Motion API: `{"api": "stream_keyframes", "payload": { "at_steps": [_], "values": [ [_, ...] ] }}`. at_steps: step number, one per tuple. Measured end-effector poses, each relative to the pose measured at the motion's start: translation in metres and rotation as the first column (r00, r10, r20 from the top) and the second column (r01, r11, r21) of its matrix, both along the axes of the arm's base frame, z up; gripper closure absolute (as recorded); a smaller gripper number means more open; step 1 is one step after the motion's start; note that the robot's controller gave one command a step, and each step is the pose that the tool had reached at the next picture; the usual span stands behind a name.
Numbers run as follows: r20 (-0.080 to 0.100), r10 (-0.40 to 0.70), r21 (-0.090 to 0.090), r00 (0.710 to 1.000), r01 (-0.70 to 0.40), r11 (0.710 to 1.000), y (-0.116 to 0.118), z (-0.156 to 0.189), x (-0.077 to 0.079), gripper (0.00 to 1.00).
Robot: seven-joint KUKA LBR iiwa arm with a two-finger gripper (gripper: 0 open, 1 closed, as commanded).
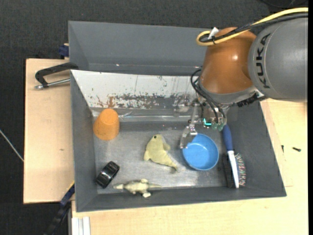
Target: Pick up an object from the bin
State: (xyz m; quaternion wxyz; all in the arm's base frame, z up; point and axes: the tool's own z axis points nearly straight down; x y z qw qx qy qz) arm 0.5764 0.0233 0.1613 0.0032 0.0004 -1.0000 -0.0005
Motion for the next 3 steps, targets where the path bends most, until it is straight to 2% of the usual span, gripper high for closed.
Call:
{"api": "stream_keyframes", "payload": {
  "at_steps": [1,2,3],
  "values": [
    [0.016,0.159,0.0,0.987,-0.159,0.987,-0.058,-0.089,-0.032,0.0],
    [0.007,0.028,0.0,1.0,-0.028,1.0,-0.068,-0.06,-0.062,0.0],
    [0.013,0.353,-0.003,0.936,-0.353,0.936,-0.075,-0.061,-0.044,0.0]
  ]
}}
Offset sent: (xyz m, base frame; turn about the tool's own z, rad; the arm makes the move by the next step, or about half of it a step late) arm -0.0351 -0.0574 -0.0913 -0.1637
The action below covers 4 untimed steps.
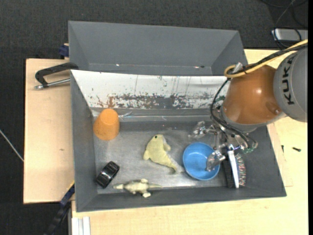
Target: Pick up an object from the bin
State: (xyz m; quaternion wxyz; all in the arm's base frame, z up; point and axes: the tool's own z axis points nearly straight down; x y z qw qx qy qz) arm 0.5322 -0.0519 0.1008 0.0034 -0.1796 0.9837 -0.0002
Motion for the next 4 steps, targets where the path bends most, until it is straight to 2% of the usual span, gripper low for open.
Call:
{"api": "stream_keyframes", "payload": {
  "at_steps": [1,2,3,4],
  "values": [
    [0.001,0.452,-0.003,0.892,-0.452,0.892,0.005,-0.028,0.022,0.0],
    [0.0,0.449,-0.002,0.894,-0.449,0.894,0.005,-0.026,0.023,0.0],
    [0.004,0.449,0.0,0.894,-0.449,0.894,0.008,-0.023,0.025,1.0],
    [0.002,0.446,-0.001,0.895,-0.446,0.895,0.01,-0.006,0.027,1.0]
  ]
}}
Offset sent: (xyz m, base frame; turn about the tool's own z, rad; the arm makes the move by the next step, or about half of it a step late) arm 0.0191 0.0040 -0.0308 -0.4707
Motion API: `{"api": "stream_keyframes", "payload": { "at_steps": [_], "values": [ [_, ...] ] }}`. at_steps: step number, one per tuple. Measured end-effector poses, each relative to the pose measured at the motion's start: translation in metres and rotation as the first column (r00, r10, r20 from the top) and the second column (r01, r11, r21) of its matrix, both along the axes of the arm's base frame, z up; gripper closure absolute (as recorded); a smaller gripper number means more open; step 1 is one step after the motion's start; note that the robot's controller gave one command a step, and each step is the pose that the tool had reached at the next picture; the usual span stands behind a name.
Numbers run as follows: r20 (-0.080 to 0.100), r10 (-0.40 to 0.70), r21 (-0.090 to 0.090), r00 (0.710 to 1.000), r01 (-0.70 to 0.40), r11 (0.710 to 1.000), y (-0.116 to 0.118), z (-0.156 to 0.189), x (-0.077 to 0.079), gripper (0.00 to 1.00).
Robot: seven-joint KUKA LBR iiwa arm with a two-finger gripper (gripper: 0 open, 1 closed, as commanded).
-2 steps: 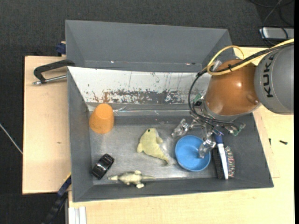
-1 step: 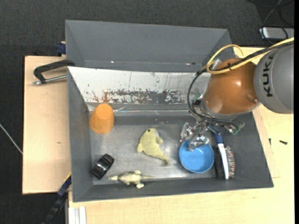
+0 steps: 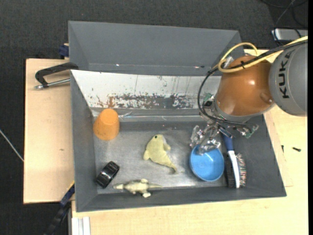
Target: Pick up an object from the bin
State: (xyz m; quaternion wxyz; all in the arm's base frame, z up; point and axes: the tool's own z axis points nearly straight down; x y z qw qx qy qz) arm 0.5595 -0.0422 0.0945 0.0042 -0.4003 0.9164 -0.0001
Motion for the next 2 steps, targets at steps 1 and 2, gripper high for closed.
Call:
{"api": "stream_keyframes", "payload": {
  "at_steps": [1,2],
  "values": [
    [0.001,-0.002,-0.001,1.0,0.002,1.0,0.002,0.036,0.002,1.0],
    [0.001,-0.005,-0.001,1.0,0.005,1.0,0.003,0.058,0.004,1.0]
  ]
}}
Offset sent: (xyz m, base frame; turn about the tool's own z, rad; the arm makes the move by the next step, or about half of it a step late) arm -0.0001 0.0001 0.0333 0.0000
